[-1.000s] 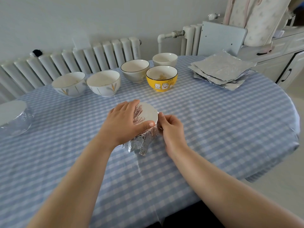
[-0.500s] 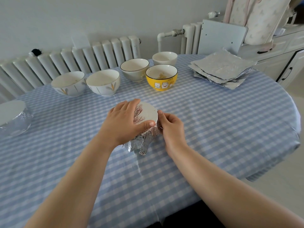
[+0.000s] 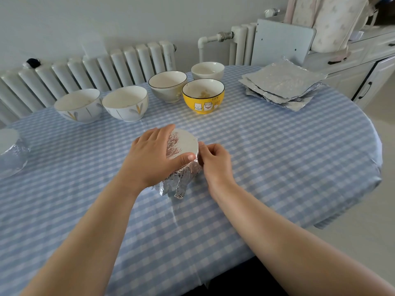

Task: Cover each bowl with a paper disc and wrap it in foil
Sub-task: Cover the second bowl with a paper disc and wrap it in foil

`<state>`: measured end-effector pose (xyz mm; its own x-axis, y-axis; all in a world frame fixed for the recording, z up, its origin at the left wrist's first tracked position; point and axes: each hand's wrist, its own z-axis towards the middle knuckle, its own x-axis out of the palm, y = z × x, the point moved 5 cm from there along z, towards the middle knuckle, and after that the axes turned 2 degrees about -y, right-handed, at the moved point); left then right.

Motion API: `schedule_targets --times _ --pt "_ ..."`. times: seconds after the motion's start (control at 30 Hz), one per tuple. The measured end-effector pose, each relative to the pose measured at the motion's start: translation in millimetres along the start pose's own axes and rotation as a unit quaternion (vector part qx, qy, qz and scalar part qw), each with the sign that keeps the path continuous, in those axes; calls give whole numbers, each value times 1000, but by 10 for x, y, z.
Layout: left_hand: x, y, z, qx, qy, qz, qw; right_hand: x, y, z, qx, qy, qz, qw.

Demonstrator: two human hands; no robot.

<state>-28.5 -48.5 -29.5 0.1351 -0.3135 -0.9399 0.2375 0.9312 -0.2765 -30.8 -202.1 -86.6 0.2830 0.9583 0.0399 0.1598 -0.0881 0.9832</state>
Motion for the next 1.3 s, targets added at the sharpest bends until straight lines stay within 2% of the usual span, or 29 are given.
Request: schedule_targets --times 0.23,0.47,0.7,0.87,0.9,0.97,1.03,1.1,1.17,1.3 --pt "8 2 9 0 -7 -3 1000 5 -19 -15 31 18 45 998" --pt "0 2 11 -5 -3 -6 1000 35 3 0 11 26 22 999" --pt "-1 -7 -2 -7 6 -7 1000 43 -10 71 45 59 -34 997" --pt "-4 -23 -9 -5 10 -4 1000 -44 46 26 128 70 104 984" --pt "-8 -25 -10 -5 11 -4 1000 -63 65 6 115 81 91 986" --pt "-13 -23 -10 -5 12 -3 1000 -91 113 -50 30 99 -15 995" --pt "-14 -19 -6 -4 11 2 1000 -86 163 -134 -64 110 -136 982" --pt "-10 -22 -7 -4 10 5 1000 -67 178 -209 -117 119 -212 963" --pt "-10 -25 -8 -5 10 4 1000 -66 177 -255 -140 123 -253 949" --pt "-9 -15 -9 -7 14 7 1000 -49 118 -241 -143 145 -259 944"
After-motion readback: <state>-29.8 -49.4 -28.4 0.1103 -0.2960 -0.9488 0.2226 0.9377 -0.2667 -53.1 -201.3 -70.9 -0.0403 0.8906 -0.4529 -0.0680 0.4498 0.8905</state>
